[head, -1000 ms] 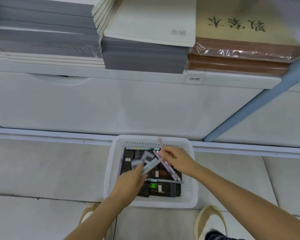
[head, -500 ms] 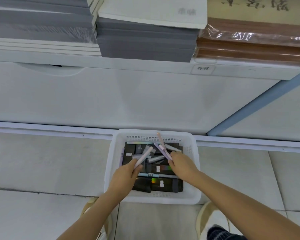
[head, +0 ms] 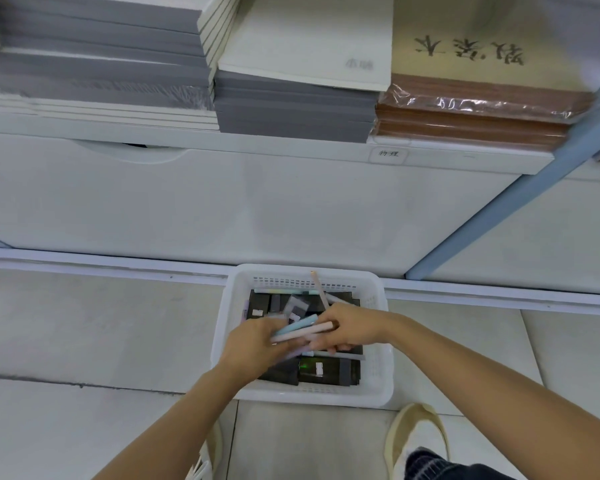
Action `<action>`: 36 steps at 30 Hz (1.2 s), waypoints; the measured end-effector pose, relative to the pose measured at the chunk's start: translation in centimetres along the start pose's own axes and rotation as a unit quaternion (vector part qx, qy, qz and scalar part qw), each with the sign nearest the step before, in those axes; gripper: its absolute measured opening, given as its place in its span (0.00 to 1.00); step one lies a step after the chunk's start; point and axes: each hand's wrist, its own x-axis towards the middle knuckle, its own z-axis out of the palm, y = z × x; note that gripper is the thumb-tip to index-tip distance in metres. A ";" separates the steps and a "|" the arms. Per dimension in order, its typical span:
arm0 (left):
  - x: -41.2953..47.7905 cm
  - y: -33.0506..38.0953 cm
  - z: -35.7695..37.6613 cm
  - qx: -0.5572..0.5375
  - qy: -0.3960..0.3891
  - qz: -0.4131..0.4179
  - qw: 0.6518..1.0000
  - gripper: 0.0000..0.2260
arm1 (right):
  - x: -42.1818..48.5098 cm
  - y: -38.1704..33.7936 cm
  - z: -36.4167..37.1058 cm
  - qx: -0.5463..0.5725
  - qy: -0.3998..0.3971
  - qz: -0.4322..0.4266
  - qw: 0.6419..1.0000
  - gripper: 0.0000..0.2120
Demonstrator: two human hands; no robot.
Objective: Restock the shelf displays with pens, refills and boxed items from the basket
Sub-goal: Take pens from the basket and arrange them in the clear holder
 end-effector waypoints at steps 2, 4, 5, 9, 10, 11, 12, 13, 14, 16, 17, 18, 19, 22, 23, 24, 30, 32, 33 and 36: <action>-0.2 -0.5 -0.2 -0.053 -0.020 -0.009 0.998 0.07 | -0.1 0.0 -0.4 0.032 0.003 0.021 0.999 0.07; -0.4 -0.8 -0.4 -0.083 -0.030 -0.007 0.996 0.10 | -0.2 0.1 -0.9 0.065 0.016 0.036 0.997 0.08; -0.5 -1.0 -0.6 -0.102 -0.040 -0.007 0.994 0.10 | -0.3 0.2 -1.1 0.085 0.026 0.038 0.995 0.08; -0.6 -1.1 -0.8 -0.178 -0.113 -0.007 0.978 0.12 | -0.4 0.5 -1.1 0.121 0.034 0.020 0.992 0.05; -0.5 -1.0 -0.7 -0.186 -0.130 -0.002 0.974 0.12 | -0.1 0.5 -0.8 0.110 0.027 0.019 0.993 0.06; -0.5 -0.8 -0.5 -0.194 -0.149 0.003 0.970 0.12 | 0.2 0.4 -0.5 0.096 0.020 0.020 0.995 0.07; -0.5 -0.6 -0.3 -0.204 -0.166 0.005 0.965 0.12 | 0.6 0.3 -0.2 0.086 0.013 0.021 0.996 0.08; -0.4 -0.5 -0.1 -0.213 -0.175 -0.001 0.961 0.12 | 1.0 0.3 0.1 0.088 0.006 0.020 0.996 0.09; -0.3 -0.4 0.1 -0.222 -0.176 -0.011 0.959 0.12 | 1.2 0.3 0.2 0.107 0.010 0.018 0.994 0.09; -0.1 -0.7 0.3 -0.239 -0.156 -0.035 0.958 0.13 | 1.6 0.5 0.1 0.174 0.073 0.017 0.982 0.08; 0.0 -1.0 0.2 -0.252 -0.140 -0.048 0.956 0.12 | 1.9 0.9 -0.2 0.184 0.140 0.023 0.973 0.10; 0.0 -1.3 0.0 -0.270 -0.124 -0.064 0.953 0.11 | 2.1 1.4 -0.6 0.153 0.220 0.037 0.963 0.11; 0.1 -1.7 -0.1 -0.291 -0.109 -0.080 0.947 0.10 | 2.4 1.9 -0.9 0.089 0.301 0.058 0.948 0.11; 0.1 -2.7 -0.3 -0.318 -0.080 -0.101 0.939 0.11 | 3.6 3.4 -0.6 -0.072 0.396 0.103 0.910 0.13; 0.2 -2.9 -0.1 -0.323 -0.074 -0.103 0.938 0.12 | 4.1 3.7 -0.2 -0.093 0.391 0.106 0.910 0.14; 0.2 -3.0 0.0 -0.329 -0.067 -0.108 0.936 0.12 | 4.7 4.0 0.3 -0.110 0.387 0.107 0.909 0.13; 0.8 -3.5 0.4 -0.272 0.048 -0.139 0.951 0.11 | 6.0 4.8 1.1 -0.172 0.414 -0.002 0.894 0.07; 1.0 -3.6 0.1 -0.264 0.099 -0.141 0.949 0.10 | 5.9 4.5 1.1 -0.181 0.344 -0.051 0.920 0.09; 1.1 -3.6 -0.2 -0.261 0.119 -0.138 0.948 0.10 | 5.8 4.3 1.2 -0.188 0.300 -0.061 0.933 0.08; 1.0 -3.4 -0.7 -0.233 0.136 -0.116 0.956 0.08 | 5.7 3.7 1.6 -0.237 0.200 -0.089 0.946 0.08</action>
